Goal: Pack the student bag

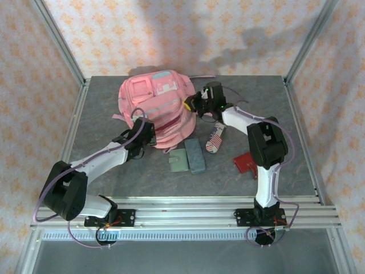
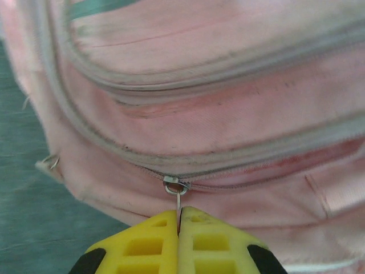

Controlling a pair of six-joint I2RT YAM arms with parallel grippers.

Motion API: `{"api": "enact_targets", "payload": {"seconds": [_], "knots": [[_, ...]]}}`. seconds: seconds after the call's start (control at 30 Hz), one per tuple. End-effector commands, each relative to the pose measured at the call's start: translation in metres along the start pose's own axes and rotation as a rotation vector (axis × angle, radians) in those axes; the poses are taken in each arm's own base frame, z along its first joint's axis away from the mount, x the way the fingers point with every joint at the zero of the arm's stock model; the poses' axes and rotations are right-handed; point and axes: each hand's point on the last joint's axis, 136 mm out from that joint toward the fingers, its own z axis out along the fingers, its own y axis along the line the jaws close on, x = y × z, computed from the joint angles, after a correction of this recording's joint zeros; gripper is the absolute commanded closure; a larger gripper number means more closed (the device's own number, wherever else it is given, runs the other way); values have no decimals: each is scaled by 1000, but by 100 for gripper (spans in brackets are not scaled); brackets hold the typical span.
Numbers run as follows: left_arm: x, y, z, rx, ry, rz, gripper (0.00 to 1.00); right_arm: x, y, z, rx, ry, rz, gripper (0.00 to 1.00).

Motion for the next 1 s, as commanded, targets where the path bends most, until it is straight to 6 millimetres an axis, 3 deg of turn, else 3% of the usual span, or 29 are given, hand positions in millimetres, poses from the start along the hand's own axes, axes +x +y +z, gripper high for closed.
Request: {"api": "enact_targets", "payload": {"seconds": [0.0, 0.07, 0.17, 0.33, 0.4, 0.43, 0.5, 0.6, 0.8, 0.97], "knots": [[7, -43, -2, 135, 38, -8, 100, -26, 52, -12, -130, -60, -81, 85], [4, -53, -1, 164, 26, -20, 100, -13, 64, -12, -180, -20, -100, 69], [-1, -59, 3, 182, 10, -27, 100, 21, 62, -5, -221, 56, -100, 62], [2, -60, 8, 182, 18, -21, 100, 78, 28, 16, -169, 121, -79, 62], [5, -57, 9, 177, 21, -21, 100, 90, 12, 25, -131, 138, -67, 66], [5, -57, 8, 176, 20, -22, 100, 94, 5, 28, -117, 145, -57, 73], [5, -55, 7, 175, 15, -24, 100, 95, -6, 32, -98, 148, -31, 88], [4, -51, 3, 162, 5, -20, 100, 92, -10, 33, -90, 131, -22, 100], [6, -27, 0, 58, -3, -4, 100, 72, -6, 26, -86, 75, -20, 100], [9, 31, -1, -95, -5, -67, 100, 38, 0, 10, -102, 1, -8, 100]]}}
